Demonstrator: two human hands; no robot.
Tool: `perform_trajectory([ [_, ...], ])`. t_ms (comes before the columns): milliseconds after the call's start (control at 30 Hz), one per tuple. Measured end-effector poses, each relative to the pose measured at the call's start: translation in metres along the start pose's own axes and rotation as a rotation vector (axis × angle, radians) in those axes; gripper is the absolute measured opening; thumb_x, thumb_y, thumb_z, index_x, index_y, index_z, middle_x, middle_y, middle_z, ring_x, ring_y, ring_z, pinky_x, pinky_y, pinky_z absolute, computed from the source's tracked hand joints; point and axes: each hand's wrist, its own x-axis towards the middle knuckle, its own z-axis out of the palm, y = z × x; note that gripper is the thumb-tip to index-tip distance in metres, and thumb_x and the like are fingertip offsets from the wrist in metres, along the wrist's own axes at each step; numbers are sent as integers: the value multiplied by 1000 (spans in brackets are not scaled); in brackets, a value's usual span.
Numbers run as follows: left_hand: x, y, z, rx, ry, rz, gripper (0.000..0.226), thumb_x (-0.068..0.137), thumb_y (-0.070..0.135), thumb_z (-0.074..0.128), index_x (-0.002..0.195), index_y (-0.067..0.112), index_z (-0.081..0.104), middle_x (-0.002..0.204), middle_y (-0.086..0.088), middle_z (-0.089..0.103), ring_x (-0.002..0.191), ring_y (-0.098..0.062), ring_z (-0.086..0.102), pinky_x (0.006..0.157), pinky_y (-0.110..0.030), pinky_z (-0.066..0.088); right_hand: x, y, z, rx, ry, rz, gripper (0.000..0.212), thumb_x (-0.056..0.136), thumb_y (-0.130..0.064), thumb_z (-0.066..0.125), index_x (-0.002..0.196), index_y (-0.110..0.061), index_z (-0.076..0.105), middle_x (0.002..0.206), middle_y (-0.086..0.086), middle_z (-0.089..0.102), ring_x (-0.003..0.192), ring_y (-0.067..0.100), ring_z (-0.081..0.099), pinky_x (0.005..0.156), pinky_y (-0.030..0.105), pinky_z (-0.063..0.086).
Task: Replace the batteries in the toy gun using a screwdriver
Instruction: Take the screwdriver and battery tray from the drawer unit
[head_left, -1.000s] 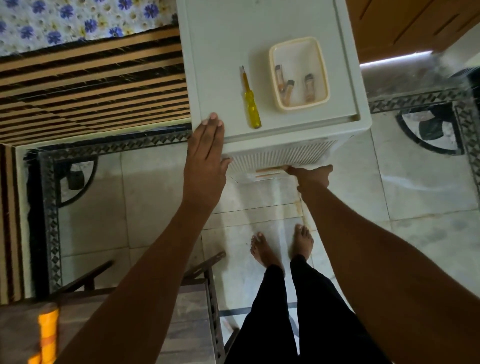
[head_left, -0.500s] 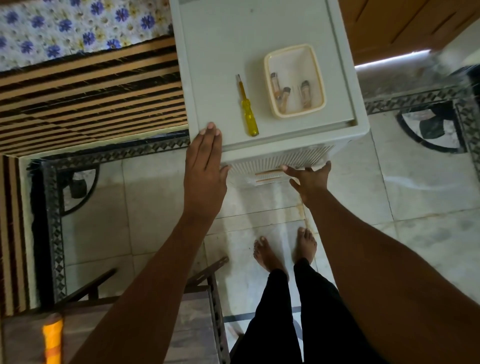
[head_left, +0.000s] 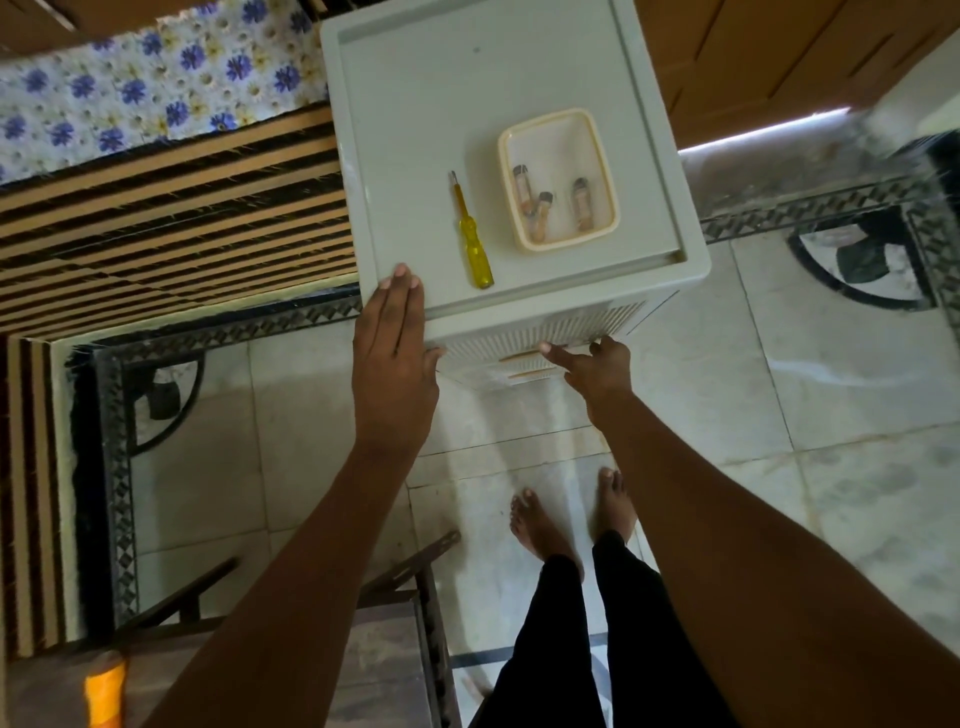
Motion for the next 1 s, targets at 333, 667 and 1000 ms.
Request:
perform_trajectory([
  [333,12,28,-30,-225,-53,-164,71,85,31,60,147,-3,55,158,-19,51,148,-35,45,126,-45,35,-111,-75,-40,-228,164,-474,7,92,-13,74,99,-12,74,88,-2,76,82,6,72,83,26,60],
  [667,93,75,-42,-279,-92,-489,44,99,44,63,116,4,69,115,-13,60,108,-33,61,84,-45,56,-109,-163,-26,-524,193,-644,46,95,-50,68,117,-10,68,105,6,68,99,22,67,81,29,48],
  [1000,109,79,-33,-449,-271,-708,16,96,20,75,108,12,70,102,-4,70,90,-19,66,68,-27,51,-103,-176,-18,-517,139,-453,31,96,-35,73,88,-7,62,88,5,68,88,24,69,80,34,55],
])
